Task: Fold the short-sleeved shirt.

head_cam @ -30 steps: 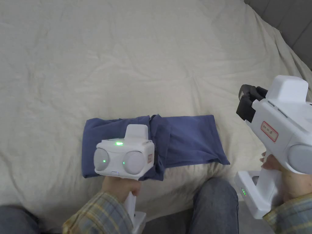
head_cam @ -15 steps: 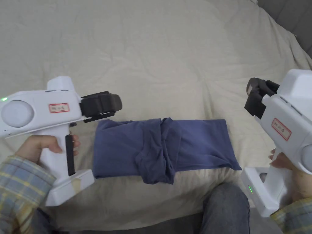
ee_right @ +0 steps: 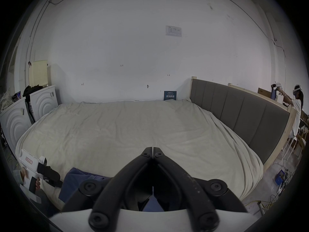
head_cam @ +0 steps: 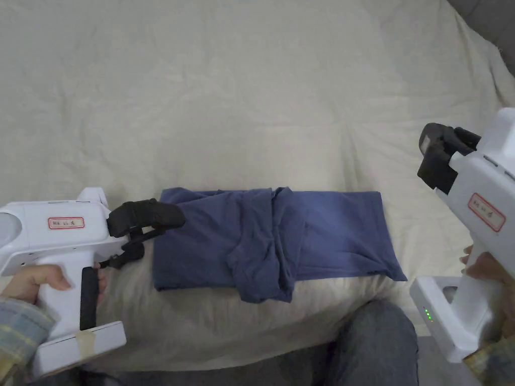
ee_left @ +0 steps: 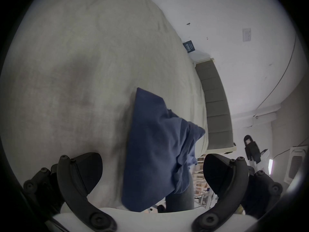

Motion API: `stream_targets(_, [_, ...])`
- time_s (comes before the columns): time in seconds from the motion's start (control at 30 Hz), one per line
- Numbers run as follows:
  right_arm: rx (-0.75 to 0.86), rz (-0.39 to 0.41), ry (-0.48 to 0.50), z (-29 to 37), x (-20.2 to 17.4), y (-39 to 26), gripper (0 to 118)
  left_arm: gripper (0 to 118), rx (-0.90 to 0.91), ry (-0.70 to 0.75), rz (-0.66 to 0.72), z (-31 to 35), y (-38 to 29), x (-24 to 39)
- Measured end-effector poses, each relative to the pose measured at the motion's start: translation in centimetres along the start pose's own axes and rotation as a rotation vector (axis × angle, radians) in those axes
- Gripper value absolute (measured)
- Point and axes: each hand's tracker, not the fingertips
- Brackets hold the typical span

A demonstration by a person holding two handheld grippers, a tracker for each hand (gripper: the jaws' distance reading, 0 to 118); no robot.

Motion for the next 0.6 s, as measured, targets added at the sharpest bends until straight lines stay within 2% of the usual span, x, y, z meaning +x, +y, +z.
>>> stream_targets(0.13, [-0.012, 0.005, 0.005, -0.2, -0.2, 0.0, 1, 112, 0.011, -0.071, 0.085, -1.8, 0.5, 0.2])
stream_targets(0.17, [-0.014, 0.009, 0.005, -0.2, -0.3, 0.0, 1, 97, 0.021, -0.046, 0.085, -2.4, 0.6, 0.4])
stream_targets(0.2, [-0.013, 0.011, 0.004, -0.2, -0.4, 0.0, 1, 77, 0.029, 0.014, 0.083, -2.9, 0.7, 0.9])
stream_targets(0.23, [-0.013, 0.013, 0.004, -0.2, -0.5, 0.0, 1, 43, 0.017, 0.090, 0.062, -3.5, 0.9, 0.9])
stream_targets(0.27, [-0.014, 0.017, 0.005, -0.2, -0.5, 0.0, 1, 23, 0.009, 0.146, 0.036, -4.0, 0.7, 1.2])
stream_targets(0.3, [-0.015, 0.018, 0.006, -0.2, -0.5, 0.0, 1, 18, 0.011, 0.125, 0.055, -4.1, 0.6, 1.4])
stream_targets(0.37, [-0.016, 0.023, 0.006, -0.2, -0.6, 0.1, 1, 15, 0.018, 0.117, 0.131, -3.4, 1.1, 1.5])
stream_targets(0.5, [-0.013, 0.021, 0.012, -0.5, -0.7, 0.3, 1, 12, 0.039, 0.178, 0.118, -1.6, 1.3, 2.5])
stream_targets(0.6, [-0.007, 0.015, 0.026, -0.6, -0.8, 0.4, 1, 11, 0.139, 0.217, 0.148, 1.9, 1.6, 2.6])
